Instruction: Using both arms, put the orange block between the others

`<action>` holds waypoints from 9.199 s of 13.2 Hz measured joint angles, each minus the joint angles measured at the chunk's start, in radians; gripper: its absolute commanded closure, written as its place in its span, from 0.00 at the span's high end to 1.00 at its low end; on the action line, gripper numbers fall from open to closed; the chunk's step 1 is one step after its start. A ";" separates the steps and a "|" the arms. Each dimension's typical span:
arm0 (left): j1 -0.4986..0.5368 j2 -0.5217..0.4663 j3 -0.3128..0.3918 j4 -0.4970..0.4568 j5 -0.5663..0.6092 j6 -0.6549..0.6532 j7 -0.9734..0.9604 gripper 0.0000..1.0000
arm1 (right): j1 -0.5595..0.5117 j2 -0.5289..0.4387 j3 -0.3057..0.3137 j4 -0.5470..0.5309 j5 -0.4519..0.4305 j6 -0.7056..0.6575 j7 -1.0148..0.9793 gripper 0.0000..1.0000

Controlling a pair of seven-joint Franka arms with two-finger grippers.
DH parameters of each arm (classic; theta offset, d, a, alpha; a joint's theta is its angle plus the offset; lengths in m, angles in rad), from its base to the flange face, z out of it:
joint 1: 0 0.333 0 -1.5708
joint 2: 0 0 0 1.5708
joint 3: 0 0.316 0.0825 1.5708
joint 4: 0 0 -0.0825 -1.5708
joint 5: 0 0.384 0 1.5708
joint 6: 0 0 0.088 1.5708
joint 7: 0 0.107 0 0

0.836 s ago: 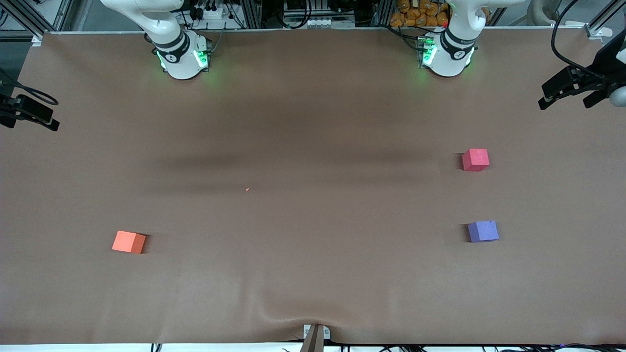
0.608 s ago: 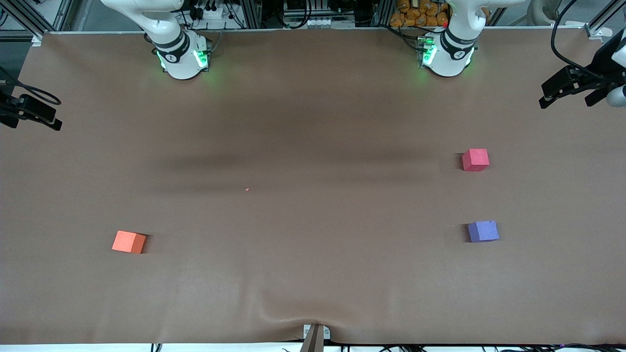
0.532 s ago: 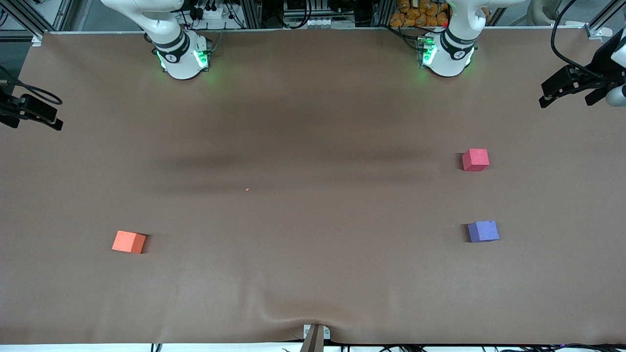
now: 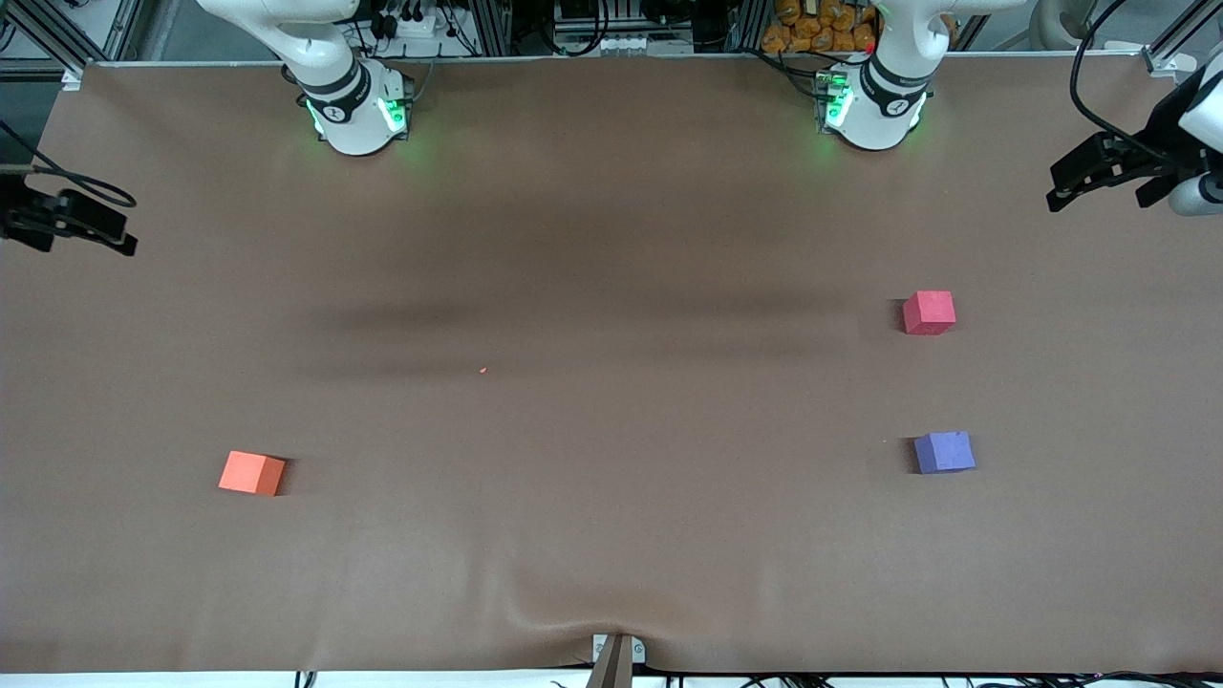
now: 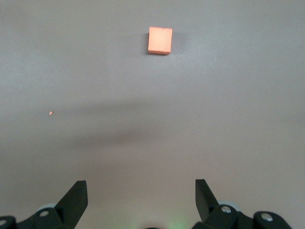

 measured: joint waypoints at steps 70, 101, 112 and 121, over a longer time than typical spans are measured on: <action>-0.707 0.890 -0.098 0.359 0.083 0.660 -0.657 1.00 | -0.061 0.099 0.125 -0.245 -0.028 0.355 -0.007 1.00; -0.366 0.642 -0.026 0.221 0.088 0.537 -0.564 0.00 | -0.074 -0.041 0.125 0.002 0.008 0.028 -0.037 1.00; 0.007 0.304 -0.032 -0.482 0.088 0.832 -0.168 0.00 | -0.005 -0.041 0.065 -0.005 0.006 0.028 -0.034 1.00; 0.131 0.380 -0.039 -0.635 0.088 1.142 0.025 0.00 | 0.000 -0.040 0.055 -0.009 0.006 0.039 -0.033 1.00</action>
